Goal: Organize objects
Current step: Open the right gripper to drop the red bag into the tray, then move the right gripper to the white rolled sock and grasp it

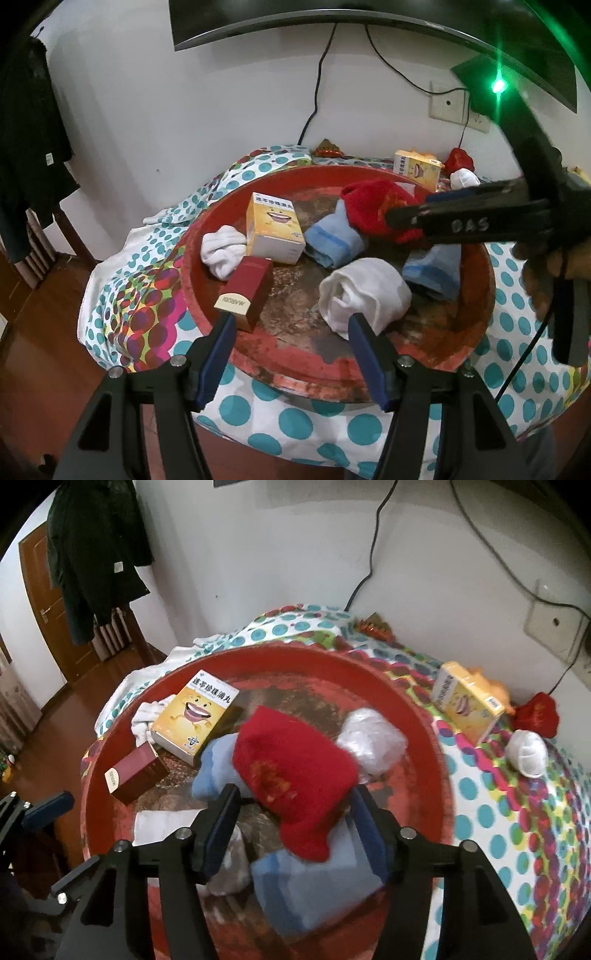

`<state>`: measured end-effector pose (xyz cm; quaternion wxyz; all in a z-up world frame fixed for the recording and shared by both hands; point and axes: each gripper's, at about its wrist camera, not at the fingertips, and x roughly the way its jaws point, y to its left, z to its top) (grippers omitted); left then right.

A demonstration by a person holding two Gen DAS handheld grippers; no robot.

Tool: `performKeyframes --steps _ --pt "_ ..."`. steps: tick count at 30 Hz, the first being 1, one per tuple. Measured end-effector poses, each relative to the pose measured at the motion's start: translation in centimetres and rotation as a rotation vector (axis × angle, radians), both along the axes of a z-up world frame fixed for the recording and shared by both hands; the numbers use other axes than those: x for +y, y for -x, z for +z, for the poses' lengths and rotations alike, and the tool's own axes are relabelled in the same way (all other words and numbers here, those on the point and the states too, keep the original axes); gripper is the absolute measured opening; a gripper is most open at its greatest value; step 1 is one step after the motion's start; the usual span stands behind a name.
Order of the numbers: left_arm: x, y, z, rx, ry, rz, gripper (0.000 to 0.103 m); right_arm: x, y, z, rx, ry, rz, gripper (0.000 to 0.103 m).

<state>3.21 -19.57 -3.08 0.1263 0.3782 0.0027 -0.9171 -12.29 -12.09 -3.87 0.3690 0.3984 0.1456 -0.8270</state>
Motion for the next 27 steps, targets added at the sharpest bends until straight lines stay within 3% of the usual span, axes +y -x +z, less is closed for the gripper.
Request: performKeyframes --steps 9,21,27 --pt "1.4 0.4 -0.5 -0.021 0.029 -0.033 0.064 5.5 1.9 1.4 0.043 0.042 -0.118 0.065" --pt "2.8 0.5 -0.7 -0.018 0.071 -0.047 0.064 14.9 8.1 -2.5 0.063 -0.048 -0.328 0.065" --pt "3.9 0.7 -1.1 -0.040 0.086 -0.094 0.064 16.6 12.5 -3.7 0.045 -0.038 -0.386 0.065"
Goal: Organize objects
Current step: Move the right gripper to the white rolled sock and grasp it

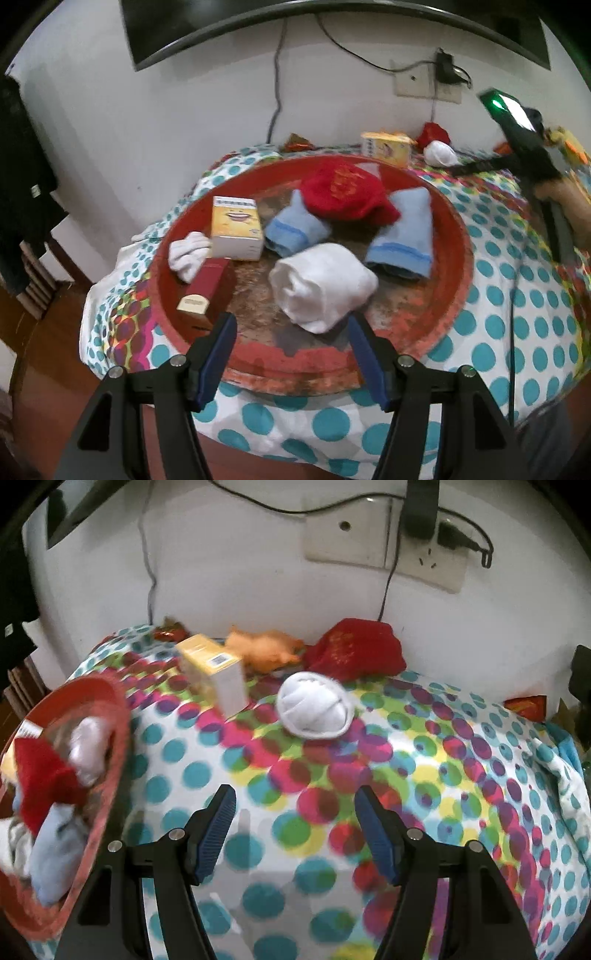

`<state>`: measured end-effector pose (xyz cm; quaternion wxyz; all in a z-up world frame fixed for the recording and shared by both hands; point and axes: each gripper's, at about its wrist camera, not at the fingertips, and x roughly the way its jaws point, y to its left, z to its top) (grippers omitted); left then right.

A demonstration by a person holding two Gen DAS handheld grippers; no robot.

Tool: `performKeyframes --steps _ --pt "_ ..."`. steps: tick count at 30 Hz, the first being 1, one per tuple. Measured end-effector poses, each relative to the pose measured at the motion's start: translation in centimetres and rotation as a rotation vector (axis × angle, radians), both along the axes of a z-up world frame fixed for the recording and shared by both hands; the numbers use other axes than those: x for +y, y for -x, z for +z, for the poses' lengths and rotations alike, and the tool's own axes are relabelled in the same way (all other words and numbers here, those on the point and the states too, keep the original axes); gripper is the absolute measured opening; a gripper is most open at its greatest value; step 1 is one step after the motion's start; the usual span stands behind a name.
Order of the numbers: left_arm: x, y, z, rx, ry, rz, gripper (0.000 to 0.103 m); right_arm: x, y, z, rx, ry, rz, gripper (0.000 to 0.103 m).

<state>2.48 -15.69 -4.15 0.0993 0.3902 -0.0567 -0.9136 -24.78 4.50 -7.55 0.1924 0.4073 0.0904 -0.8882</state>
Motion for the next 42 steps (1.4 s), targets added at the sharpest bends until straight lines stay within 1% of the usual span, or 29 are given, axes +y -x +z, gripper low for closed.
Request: performKeyframes --steps 1,3,5,9,11,13,16,18,19,22,24,27,30,32,34,36,38,40,42 --pt "0.1 0.0 0.0 0.002 0.005 -0.003 0.064 0.0 0.9 -0.1 -0.002 0.015 -0.004 0.065" --pt "0.6 0.0 0.0 0.001 0.015 -0.018 0.064 -0.2 2.2 -0.3 -0.006 0.029 -0.012 0.069" --pt "0.9 0.1 0.0 -0.002 0.017 -0.026 0.064 -0.5 3.5 -0.6 -0.006 0.032 -0.021 0.071" --pt "1.7 0.5 -0.2 -0.027 0.017 -0.054 0.064 -1.2 5.9 -1.4 -0.008 0.007 -0.032 0.071" --pt "2.0 0.7 -0.4 -0.042 0.036 -0.055 0.064 -1.3 6.9 -1.5 -0.020 0.009 -0.038 0.071" --pt "2.3 0.9 -0.3 -0.051 0.055 -0.064 0.064 -1.4 7.6 -1.4 -0.013 0.025 -0.038 0.071" --pt "2.7 1.2 0.0 -0.052 0.074 -0.062 0.064 -2.0 8.6 -1.7 -0.031 0.011 -0.022 0.072" --pt "2.9 1.4 0.5 -0.046 0.082 -0.061 0.064 -2.3 8.9 -2.0 -0.049 0.001 -0.013 0.066" --pt "3.0 1.5 0.6 -0.046 0.088 -0.060 0.064 -2.4 8.9 -2.0 -0.050 0.006 -0.001 0.059" --pt "3.4 2.2 1.1 -0.046 0.103 -0.059 0.064 -2.3 8.0 -1.7 -0.027 0.006 0.002 0.058" --pt "3.7 2.9 1.3 -0.055 0.088 -0.058 0.064 -1.4 7.2 -1.6 -0.029 0.026 0.002 0.058" --pt "4.6 4.0 1.7 -0.056 0.051 -0.074 0.064 1.1 5.7 -1.6 -0.034 0.030 -0.005 0.058" --pt "6.1 5.5 2.2 -0.055 0.059 -0.094 0.064 3.9 3.9 -1.7 -0.046 0.036 -0.010 0.058" --pt "6.9 6.9 2.5 -0.060 0.048 -0.097 0.064 5.7 2.9 -1.9 -0.060 0.031 -0.014 0.058" --pt "7.5 9.0 3.1 -0.060 0.002 -0.096 0.064 7.5 1.7 -1.9 -0.060 0.026 -0.001 0.058" --pt "8.0 11.7 3.6 -0.092 -0.050 -0.077 0.064 8.8 0.5 -1.9 -0.058 0.017 0.005 0.058" --pt "8.4 14.0 4.2 -0.101 -0.096 -0.068 0.064 10.8 -0.9 -1.7 -0.063 0.022 0.015 0.058" --pt "8.8 16.7 4.5 -0.115 -0.115 -0.030 0.064 11.6 -1.8 -1.7 -0.061 0.020 0.019 0.059" --pt "9.1 19.9 4.9 -0.122 -0.152 0.008 0.064 12.5 -2.9 -1.6 -0.057 0.004 0.031 0.059"
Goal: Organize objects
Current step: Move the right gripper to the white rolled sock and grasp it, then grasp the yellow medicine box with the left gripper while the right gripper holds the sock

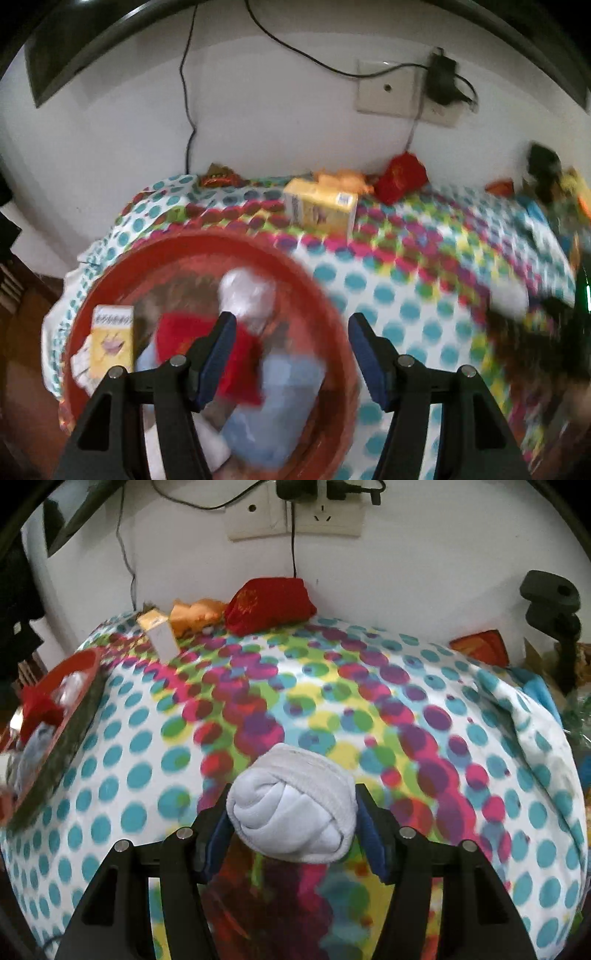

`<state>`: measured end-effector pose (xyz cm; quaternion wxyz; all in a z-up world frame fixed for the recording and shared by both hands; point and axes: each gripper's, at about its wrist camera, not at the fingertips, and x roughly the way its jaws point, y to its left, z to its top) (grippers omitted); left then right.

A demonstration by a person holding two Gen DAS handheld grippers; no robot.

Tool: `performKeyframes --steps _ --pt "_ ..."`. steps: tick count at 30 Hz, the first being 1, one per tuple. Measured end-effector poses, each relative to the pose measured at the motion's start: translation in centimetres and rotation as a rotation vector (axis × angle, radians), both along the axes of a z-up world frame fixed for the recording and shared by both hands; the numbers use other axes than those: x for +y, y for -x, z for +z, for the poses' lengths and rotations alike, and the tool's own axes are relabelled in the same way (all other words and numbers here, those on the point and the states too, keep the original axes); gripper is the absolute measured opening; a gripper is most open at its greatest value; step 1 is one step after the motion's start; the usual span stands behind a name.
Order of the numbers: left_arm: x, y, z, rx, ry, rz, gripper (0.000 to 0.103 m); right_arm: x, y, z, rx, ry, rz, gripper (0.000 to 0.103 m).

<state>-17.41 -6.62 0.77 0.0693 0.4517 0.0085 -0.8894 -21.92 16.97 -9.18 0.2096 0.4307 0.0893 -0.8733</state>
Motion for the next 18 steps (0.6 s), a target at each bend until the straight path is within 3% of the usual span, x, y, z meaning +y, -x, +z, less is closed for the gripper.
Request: performKeyframes --steps 5,9,12,15,18 --pt "0.6 7.1 0.2 -0.042 -0.025 0.091 0.064 0.4 -0.3 0.1 0.006 -0.031 -0.005 0.061" --pt "-0.6 12.3 -0.9 -0.125 -0.190 0.196 0.064 0.5 -0.4 0.3 -0.003 -0.002 -0.005 0.061" --pt "-1.7 15.3 -2.1 -0.157 -0.251 0.292 0.064 0.2 -0.5 0.2 -0.006 0.004 -0.003 0.062" --pt "-2.4 16.9 -4.0 -0.222 -0.328 0.360 0.064 0.4 -0.4 0.2 -0.009 0.014 -0.002 0.063" --pt "-3.4 17.3 -4.9 -0.209 -0.412 0.432 0.064 0.9 -0.2 0.2 -0.021 0.052 0.000 0.063"
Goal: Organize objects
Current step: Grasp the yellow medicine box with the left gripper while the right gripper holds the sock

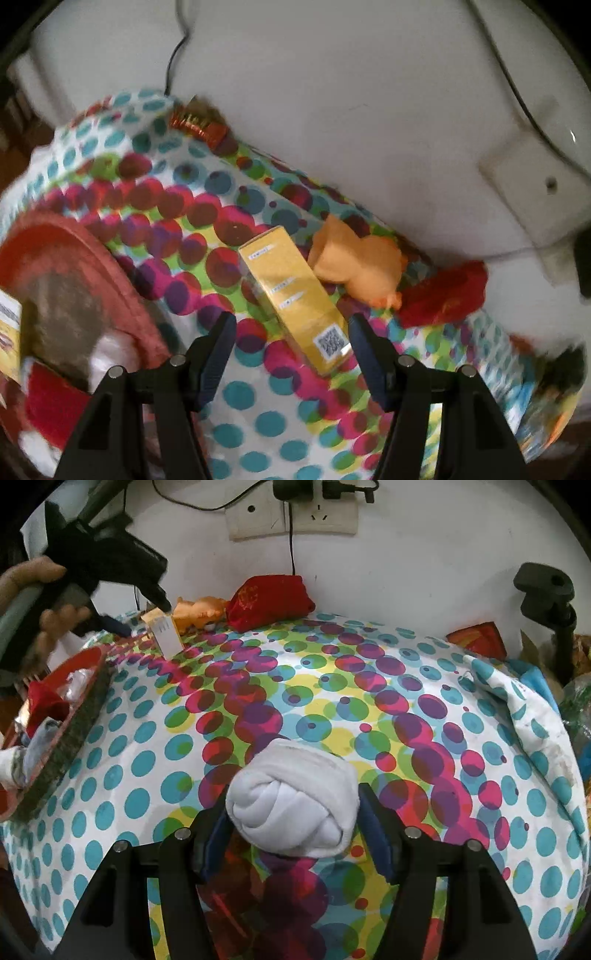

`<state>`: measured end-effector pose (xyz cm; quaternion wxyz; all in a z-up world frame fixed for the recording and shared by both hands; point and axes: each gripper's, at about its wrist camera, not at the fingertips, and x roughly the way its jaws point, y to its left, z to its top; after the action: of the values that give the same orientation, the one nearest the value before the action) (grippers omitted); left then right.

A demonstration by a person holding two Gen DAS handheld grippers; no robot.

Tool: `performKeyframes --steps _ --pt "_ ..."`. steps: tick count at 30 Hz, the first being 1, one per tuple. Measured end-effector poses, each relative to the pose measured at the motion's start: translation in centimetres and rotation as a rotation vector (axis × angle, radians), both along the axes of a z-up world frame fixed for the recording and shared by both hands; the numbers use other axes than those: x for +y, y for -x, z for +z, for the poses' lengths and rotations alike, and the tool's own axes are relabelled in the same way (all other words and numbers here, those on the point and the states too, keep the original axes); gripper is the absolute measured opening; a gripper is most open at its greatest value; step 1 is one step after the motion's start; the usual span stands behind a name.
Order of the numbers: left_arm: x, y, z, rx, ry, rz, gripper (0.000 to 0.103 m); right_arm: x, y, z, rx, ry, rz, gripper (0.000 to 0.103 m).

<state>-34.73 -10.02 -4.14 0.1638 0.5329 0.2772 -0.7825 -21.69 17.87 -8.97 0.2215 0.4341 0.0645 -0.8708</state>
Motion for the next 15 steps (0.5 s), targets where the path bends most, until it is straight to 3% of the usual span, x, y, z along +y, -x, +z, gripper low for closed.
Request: performKeyframes --steps 2,5,10,15 --pt "-0.2 0.1 0.1 0.023 -0.004 0.029 0.065 0.4 0.2 0.0 -0.009 0.030 0.000 0.063" --pt "0.2 1.3 -1.1 -0.035 0.004 0.003 0.065 0.9 0.3 0.1 -0.017 0.058 0.001 0.064" --pt "0.0 1.2 -2.3 -0.043 0.004 0.038 0.065 0.9 0.3 0.3 -0.018 0.062 0.001 0.064" --pt "-0.2 1.4 -2.9 -0.065 0.038 0.009 0.065 0.8 0.2 0.2 -0.017 0.061 0.000 0.064"
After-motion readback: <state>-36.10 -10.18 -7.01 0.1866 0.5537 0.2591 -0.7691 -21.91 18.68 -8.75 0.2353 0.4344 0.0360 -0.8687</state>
